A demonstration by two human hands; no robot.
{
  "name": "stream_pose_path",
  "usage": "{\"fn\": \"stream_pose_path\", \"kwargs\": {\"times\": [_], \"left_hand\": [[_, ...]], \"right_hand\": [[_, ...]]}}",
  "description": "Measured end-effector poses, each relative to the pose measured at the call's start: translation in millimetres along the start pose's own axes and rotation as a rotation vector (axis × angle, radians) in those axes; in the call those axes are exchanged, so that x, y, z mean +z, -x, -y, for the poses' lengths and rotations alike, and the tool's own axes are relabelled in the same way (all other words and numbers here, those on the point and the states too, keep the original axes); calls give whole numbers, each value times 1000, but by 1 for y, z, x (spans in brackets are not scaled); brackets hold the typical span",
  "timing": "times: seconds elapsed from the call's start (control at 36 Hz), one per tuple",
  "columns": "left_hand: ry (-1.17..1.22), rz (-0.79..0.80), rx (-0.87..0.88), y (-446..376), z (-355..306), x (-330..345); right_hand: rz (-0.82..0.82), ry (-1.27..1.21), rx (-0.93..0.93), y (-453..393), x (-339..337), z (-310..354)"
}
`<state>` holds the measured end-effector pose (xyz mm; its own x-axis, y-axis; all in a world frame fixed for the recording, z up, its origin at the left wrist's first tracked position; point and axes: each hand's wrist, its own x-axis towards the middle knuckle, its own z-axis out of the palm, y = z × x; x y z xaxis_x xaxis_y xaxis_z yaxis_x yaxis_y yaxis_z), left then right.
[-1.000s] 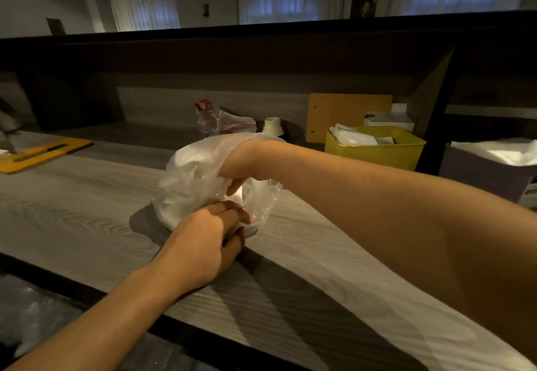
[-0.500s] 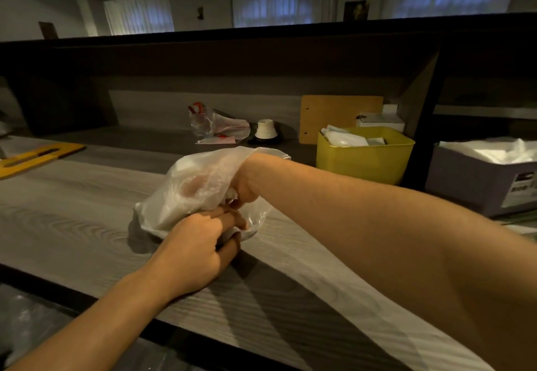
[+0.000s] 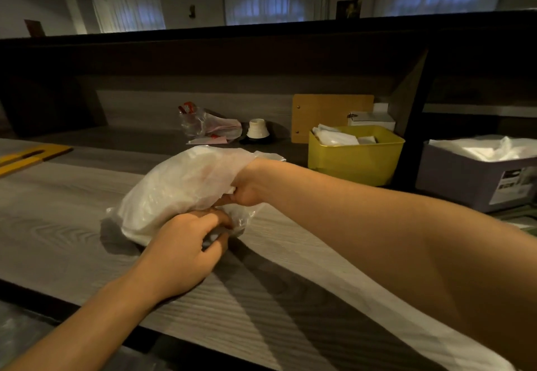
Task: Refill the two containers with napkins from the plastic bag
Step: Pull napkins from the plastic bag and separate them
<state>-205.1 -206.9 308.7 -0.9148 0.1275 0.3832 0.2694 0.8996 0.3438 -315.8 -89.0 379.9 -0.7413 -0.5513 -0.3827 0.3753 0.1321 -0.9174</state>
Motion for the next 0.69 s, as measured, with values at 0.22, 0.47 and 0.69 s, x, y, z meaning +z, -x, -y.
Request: {"fn": "stream_pose_path", "kwargs": {"times": [0.22,0.47,0.69], "left_hand": [[39,-112,-98,-4,5,4],[276,-82,-188,-22,-23,8],[475,178,-33,-62,-89,42]], "right_hand": [[165,186,52,33,-51,-5],[143,374,180,76,-130,-25],[-42,684,87,116,-176,-23]]}}
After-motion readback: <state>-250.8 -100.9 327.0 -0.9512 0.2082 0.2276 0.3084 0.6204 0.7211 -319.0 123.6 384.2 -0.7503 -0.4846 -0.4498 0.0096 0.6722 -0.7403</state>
